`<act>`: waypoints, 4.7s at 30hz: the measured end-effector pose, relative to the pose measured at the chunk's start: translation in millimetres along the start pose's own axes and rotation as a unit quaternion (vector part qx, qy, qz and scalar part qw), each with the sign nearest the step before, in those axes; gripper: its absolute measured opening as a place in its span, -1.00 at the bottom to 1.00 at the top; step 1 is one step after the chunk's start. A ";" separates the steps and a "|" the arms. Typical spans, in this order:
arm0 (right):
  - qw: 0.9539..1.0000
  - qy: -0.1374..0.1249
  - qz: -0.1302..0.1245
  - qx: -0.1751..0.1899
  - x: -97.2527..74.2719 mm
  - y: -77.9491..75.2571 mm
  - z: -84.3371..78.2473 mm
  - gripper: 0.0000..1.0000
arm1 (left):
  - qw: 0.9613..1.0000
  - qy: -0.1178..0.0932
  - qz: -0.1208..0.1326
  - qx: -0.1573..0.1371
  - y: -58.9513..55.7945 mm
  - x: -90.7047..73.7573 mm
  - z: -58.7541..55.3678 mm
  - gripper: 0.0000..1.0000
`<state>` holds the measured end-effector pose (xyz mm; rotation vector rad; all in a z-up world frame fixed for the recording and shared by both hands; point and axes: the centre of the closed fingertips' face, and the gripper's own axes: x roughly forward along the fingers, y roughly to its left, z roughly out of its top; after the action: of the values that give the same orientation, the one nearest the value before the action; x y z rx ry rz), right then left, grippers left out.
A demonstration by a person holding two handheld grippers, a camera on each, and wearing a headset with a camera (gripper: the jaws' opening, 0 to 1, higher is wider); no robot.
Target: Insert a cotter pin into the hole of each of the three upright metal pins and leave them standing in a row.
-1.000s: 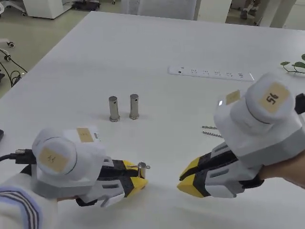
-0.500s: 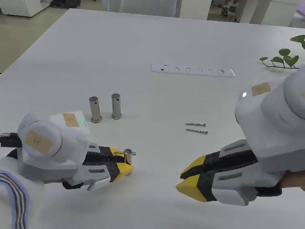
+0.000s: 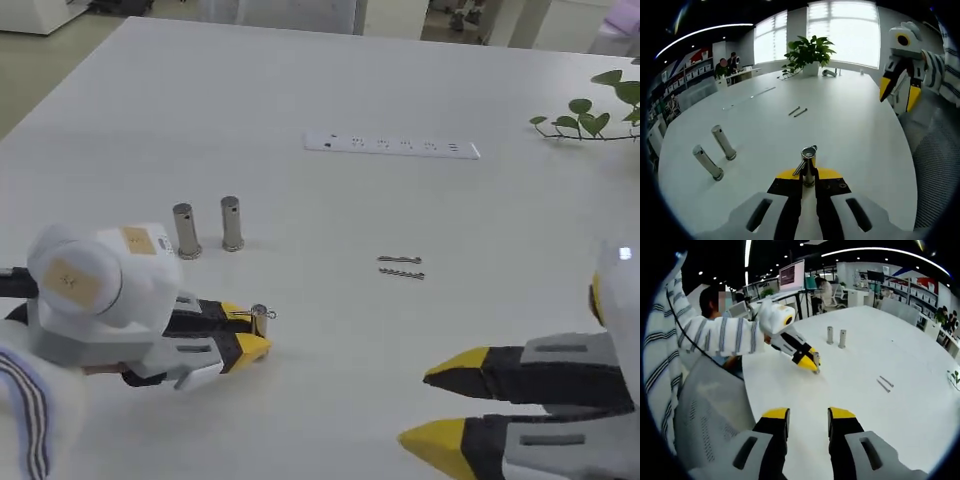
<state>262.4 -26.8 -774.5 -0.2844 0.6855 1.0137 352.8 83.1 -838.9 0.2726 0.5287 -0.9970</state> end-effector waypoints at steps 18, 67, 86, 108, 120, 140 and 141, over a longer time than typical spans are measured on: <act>0.997 -0.060 -0.044 0.030 -36.7 -18.9 -17.6 0.34 | 1.000 0.005 0.003 0.006 -0.6 -2.2 -3.1 -0.86; 0.996 -0.026 -0.052 0.074 -29.9 -18.3 -45.4 0.93 | 0.991 0.056 0.120 -0.034 77.3 -57.8 -44.8 -0.24; 0.995 -0.012 -0.064 0.078 -29.5 -21.4 -50.9 0.87 | 0.983 0.025 0.171 -0.057 137.4 -35.1 -25.7 -0.17; 0.991 -0.014 -0.088 0.104 -34.7 -28.0 -57.7 0.85 | 0.984 0.006 0.166 -0.062 158.8 -13.2 -10.8 -0.48; 0.989 -0.019 -0.091 0.116 -34.5 -27.2 -58.9 0.82 | 0.986 0.015 0.161 -0.044 162.6 -14.5 -8.1 -0.75; 0.989 -0.023 -0.093 0.112 -35.4 -27.6 -57.0 0.80 | 0.982 0.019 0.159 -0.104 159.1 -18.4 -10.2 -0.79; 0.989 -0.024 -0.093 0.112 -35.8 -28.0 -56.9 0.80 | 0.982 0.017 0.160 -0.102 158.1 -20.5 -8.4 -0.79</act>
<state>251.6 -95.2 -797.1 -0.1249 0.7080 0.7563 476.2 184.5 -838.1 0.1842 0.5923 -0.6227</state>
